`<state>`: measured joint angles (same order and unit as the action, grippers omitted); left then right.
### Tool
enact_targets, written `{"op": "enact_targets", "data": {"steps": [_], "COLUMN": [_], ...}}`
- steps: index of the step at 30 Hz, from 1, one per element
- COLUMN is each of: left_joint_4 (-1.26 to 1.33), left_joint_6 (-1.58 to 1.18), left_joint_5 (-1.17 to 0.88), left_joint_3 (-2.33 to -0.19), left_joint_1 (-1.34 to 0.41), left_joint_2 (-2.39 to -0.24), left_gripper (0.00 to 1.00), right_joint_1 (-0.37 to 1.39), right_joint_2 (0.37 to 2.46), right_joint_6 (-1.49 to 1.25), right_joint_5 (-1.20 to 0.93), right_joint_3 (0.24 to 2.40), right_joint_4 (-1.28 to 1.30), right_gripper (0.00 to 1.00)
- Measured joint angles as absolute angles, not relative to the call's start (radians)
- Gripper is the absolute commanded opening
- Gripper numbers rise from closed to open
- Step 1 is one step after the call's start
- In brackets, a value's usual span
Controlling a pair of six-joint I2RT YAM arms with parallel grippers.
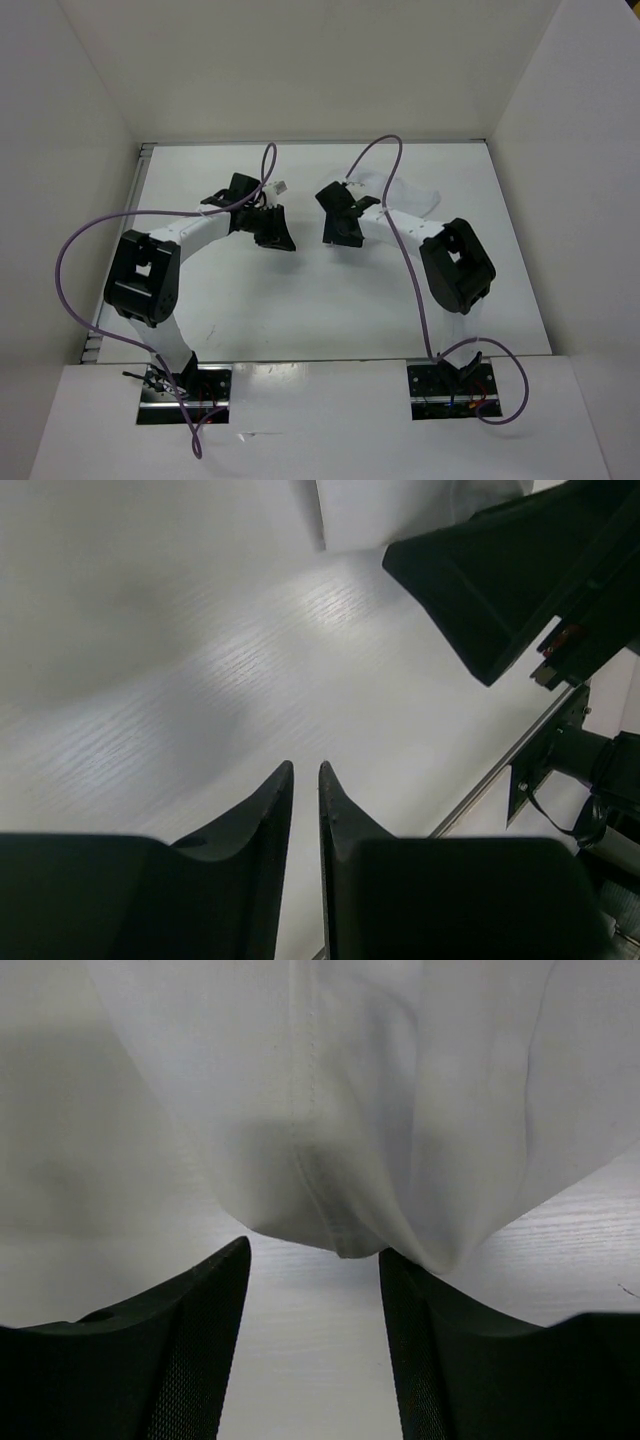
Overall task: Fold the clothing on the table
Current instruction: Move the skirt to the center of the board
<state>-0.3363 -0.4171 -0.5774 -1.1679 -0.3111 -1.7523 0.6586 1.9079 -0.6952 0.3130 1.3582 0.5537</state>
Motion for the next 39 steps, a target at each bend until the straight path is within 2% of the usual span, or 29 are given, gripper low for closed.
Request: {"op": "enact_targets", "data": {"steps": [4,7,8,13,14,17,24,25,27,33,39], "left_joint_4": [-0.340,-0.345,-0.345,-0.348,-0.349,-0.351,-0.352,-0.354,-0.355,-0.355,-0.356], "left_joint_6": [-0.414,-0.399,-0.396,-0.393,-0.393,-0.393,-0.392,-0.392,-0.391,-0.391,-0.391], "left_joint_5": [-0.577,-0.577,-0.577,-0.577,-0.577,-0.577,-0.579,-0.580,-0.582,-0.593,-0.601], "left_joint_3": [-1.163,-1.163,-1.163,-1.163,-1.163,-1.163,-1.155,-1.155,-1.155,-1.155,-1.155], "left_joint_1": [-0.311,-0.311,-0.311,-0.311,-0.311,-0.311,-0.311,-0.311,-0.311,-0.311,-0.311], "left_joint_2": [-1.752,-1.752,-1.752,-1.752,-1.752,-1.752,-1.750,-1.750,-1.749,-1.748,-1.748], "left_gripper": [0.24,0.24,0.24,0.24,0.24,0.24,0.24,0.24,0.24,0.24,0.24], "right_joint_1": [0.659,0.659,0.659,0.659,0.659,0.659,0.660,0.661,0.661,0.661,0.636], "right_joint_2": [1.925,1.965,1.982,2.052,2.053,2.058,2.027,2.009,1.971,1.937,2.055], "right_joint_6": [-0.731,-0.751,-0.755,-0.772,-0.771,-0.768,-0.762,-0.760,-0.752,-0.707,-0.672], "right_joint_5": [0.332,0.337,0.337,0.345,0.351,0.365,0.386,0.392,0.410,0.458,0.471], "right_joint_3": [1.386,1.414,1.422,1.436,1.444,1.454,1.454,1.453,1.453,1.528,1.652], "right_joint_4": [0.530,0.513,0.508,0.498,0.494,0.487,0.502,0.508,0.520,0.552,0.551], "right_gripper": [0.59,0.45,0.36,0.25,0.11,0.00,0.00,0.10,0.56,0.58,0.54]}}
